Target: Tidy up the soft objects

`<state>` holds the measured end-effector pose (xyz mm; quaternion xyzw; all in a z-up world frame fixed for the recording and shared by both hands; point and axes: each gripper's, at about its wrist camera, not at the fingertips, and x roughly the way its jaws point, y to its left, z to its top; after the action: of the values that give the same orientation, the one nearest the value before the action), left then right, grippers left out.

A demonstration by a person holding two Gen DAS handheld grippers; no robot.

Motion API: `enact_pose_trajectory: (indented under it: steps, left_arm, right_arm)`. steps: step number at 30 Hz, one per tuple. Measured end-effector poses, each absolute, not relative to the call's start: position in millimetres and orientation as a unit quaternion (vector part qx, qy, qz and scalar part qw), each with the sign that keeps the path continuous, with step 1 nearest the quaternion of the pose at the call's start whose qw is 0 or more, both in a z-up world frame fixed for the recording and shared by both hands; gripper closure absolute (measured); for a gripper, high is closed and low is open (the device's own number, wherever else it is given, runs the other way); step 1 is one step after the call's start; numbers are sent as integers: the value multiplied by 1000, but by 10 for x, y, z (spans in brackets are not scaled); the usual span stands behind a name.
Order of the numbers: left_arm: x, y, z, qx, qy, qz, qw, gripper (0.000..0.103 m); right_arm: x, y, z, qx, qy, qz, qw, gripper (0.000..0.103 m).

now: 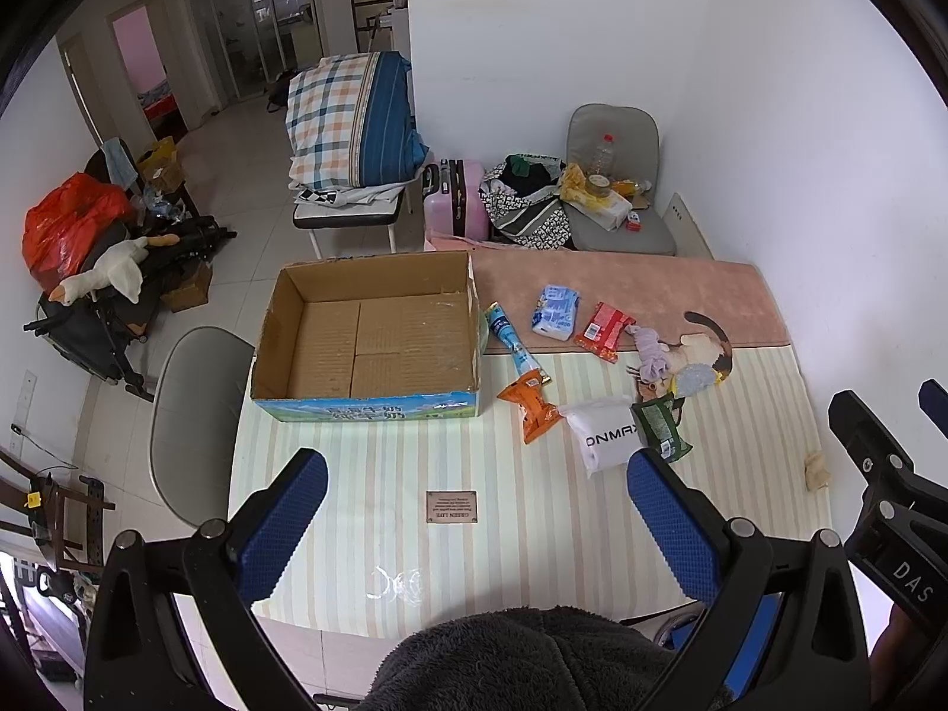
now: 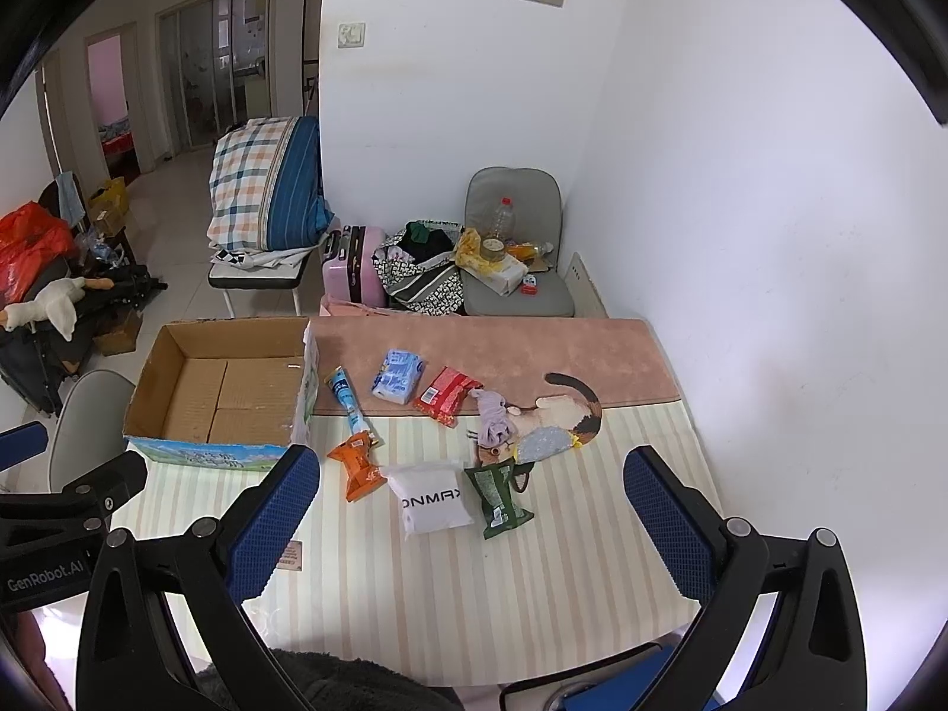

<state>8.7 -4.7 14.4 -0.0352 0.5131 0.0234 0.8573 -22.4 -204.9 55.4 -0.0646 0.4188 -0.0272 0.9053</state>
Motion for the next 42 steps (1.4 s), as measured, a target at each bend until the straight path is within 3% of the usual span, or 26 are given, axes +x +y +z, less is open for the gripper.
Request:
enact_pose_trajectory:
  steps: [33, 37, 42]
  left_arm:
    - [67, -131, 200, -32, 510, 21, 859, 0]
    - [271, -225, 25, -21, 523, 31, 851, 0]
    - [850, -294, -633, -26, 579, 27, 815, 0]
  right_arm:
    - [-186, -2188, 713, -49, 418, -25, 907, 0]
    - [61, -2373, 507, -27, 441, -32, 897, 0]
    - [624, -2756, -153, -4, 494, -40, 868, 0]
